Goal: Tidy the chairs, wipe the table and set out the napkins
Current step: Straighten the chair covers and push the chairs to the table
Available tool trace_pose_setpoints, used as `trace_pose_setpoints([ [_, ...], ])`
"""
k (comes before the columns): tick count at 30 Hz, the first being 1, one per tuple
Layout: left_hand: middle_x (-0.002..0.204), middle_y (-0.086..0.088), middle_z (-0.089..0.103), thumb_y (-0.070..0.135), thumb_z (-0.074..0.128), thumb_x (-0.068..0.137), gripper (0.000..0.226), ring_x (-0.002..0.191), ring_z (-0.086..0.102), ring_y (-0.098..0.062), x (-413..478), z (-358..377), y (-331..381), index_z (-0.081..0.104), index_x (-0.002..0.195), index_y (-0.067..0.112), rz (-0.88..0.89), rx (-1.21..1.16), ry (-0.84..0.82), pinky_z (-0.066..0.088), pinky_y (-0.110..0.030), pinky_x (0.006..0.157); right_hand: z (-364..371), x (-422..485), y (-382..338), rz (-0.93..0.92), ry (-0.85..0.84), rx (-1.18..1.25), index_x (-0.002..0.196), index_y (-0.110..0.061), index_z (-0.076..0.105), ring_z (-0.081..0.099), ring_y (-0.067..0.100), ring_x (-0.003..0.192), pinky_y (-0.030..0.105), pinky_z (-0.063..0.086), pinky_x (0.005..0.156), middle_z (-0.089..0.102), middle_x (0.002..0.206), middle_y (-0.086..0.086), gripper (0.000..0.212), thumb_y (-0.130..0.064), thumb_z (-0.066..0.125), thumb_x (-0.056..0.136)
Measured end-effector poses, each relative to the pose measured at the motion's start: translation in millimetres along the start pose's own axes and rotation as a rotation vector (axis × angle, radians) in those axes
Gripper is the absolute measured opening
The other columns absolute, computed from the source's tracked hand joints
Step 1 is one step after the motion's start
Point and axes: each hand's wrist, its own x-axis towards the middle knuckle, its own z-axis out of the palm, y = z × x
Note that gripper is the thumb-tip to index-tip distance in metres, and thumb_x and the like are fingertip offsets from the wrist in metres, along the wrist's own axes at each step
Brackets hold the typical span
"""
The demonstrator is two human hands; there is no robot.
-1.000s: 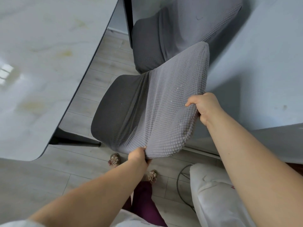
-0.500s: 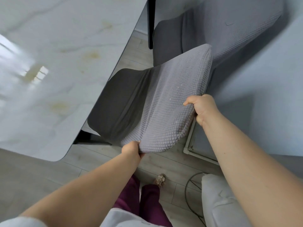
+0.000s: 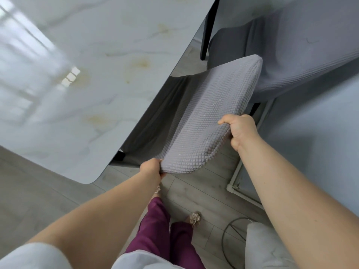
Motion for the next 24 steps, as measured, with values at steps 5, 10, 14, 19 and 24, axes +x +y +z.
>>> trace_pose_setpoints([
  [5, 0.097, -0.01, 0.064, 0.0, 0.043, 0.095, 0.033, 0.087, 0.063, -0.024, 12.0, -3.7, 12.7, 0.049, 0.127, 0.0, -0.034, -0.052, 0.011, 0.056, -0.033, 0.072, 16.9, 3.2, 1.3, -0.009, -0.017, 0.001, 0.077, -0.003, 0.052, 0.059, 0.017, 0.069, 0.024, 0.048, 0.055, 0.058, 0.079, 0.007, 0.02, 0.016, 0.059, 0.073],
  [10, 0.078, -0.009, 0.061, -0.004, 0.054, 0.088, 0.03, 0.066, 0.061, -0.022, 28.6, -15.7, 27.1, 0.056, 0.117, -0.001, 0.005, -0.049, 0.06, 0.051, -0.028, 0.037, 34.1, 5.8, 14.1, 0.002, -0.017, -0.003, 0.075, -0.004, 0.05, 0.057, 0.017, 0.063, 0.024, 0.048, 0.054, 0.056, 0.074, 0.007, 0.023, 0.016, 0.06, 0.071],
  [14, 0.095, -0.013, 0.066, -0.004, 0.049, 0.09, 0.033, 0.076, 0.063, -0.025, 34.3, -22.4, 35.7, 0.054, 0.122, -0.001, 0.016, -0.099, 0.078, 0.053, -0.035, 0.054, 49.0, 9.0, 22.4, 0.002, -0.056, -0.01, 0.076, -0.001, 0.054, 0.06, 0.02, 0.067, 0.028, 0.051, 0.062, 0.059, 0.075, 0.01, 0.018, 0.015, 0.061, 0.071],
  [19, 0.076, -0.007, 0.056, -0.002, 0.049, 0.09, 0.034, 0.064, 0.056, -0.02, 37.5, -24.2, 43.8, 0.052, 0.124, 0.001, 0.057, -0.106, 0.086, 0.051, -0.033, 0.055, 65.4, 17.1, 20.7, -0.003, -0.087, -0.013, 0.094, 0.001, 0.053, 0.061, 0.025, 0.076, 0.03, 0.052, 0.066, 0.059, 0.088, 0.015, 0.028, 0.012, 0.062, 0.07],
  [24, 0.077, -0.006, 0.056, 0.003, 0.045, 0.095, 0.031, 0.065, 0.056, -0.019, 38.3, -28.8, 50.7, 0.049, 0.126, 0.003, 0.06, -0.138, 0.115, 0.053, -0.033, 0.061, 74.2, 18.2, 22.4, 0.001, -0.108, -0.046, 0.084, 0.0, 0.058, 0.062, 0.025, 0.079, 0.033, 0.053, 0.071, 0.062, 0.09, 0.015, 0.016, 0.009, 0.064, 0.072],
])
